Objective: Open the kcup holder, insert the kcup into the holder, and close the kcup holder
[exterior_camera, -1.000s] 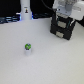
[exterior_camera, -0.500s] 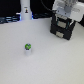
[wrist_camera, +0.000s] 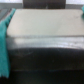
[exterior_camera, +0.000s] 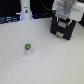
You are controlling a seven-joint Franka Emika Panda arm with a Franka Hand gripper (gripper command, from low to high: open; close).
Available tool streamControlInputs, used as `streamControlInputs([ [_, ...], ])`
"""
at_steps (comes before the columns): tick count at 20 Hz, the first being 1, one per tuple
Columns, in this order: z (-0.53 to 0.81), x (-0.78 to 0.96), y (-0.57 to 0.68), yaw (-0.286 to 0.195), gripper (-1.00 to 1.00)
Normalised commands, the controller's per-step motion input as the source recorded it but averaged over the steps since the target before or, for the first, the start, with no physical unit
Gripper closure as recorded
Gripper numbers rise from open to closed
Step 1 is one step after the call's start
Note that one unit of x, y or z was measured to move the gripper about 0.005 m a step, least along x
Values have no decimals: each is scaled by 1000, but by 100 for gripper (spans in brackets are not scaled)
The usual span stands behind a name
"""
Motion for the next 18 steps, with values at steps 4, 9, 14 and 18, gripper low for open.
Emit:
streamControlInputs([
  [4, 319, 837, -266, -71, 100],
  [9, 212, 888, -254, -65, 100],
  [14, 133, 953, -280, -67, 100],
  [18, 210, 947, -289, -76, 100],
])
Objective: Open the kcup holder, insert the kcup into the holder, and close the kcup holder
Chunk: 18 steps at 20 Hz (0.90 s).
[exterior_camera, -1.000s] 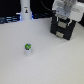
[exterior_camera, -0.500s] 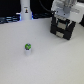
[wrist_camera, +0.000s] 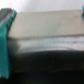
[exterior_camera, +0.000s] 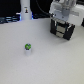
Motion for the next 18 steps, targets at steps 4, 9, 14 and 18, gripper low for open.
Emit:
streamControlInputs([
  [4, 234, 960, -283, -67, 100],
  [9, 213, 954, -293, -50, 100],
  [14, 184, 893, -291, -14, 100],
  [18, 209, 851, -307, -19, 100],
])
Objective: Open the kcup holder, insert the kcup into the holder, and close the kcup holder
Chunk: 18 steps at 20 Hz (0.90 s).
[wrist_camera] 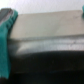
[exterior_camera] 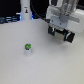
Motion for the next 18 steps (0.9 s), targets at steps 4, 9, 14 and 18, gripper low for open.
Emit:
streamControlInputs([
  [4, 185, 813, -357, -38, 100],
  [9, 209, 729, -381, -40, 100],
  [14, 132, 272, -203, -24, -100],
  [18, 280, 52, -114, -26, -100],
])
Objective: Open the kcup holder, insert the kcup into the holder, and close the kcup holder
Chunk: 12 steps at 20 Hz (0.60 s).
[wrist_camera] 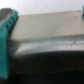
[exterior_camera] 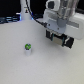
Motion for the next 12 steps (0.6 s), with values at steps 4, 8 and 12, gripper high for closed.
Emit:
streamControlInputs([
  [4, 442, 78, -247, -117, -100],
  [8, 424, 35, -407, -222, -100],
  [12, 377, -26, -403, -253, -100],
])
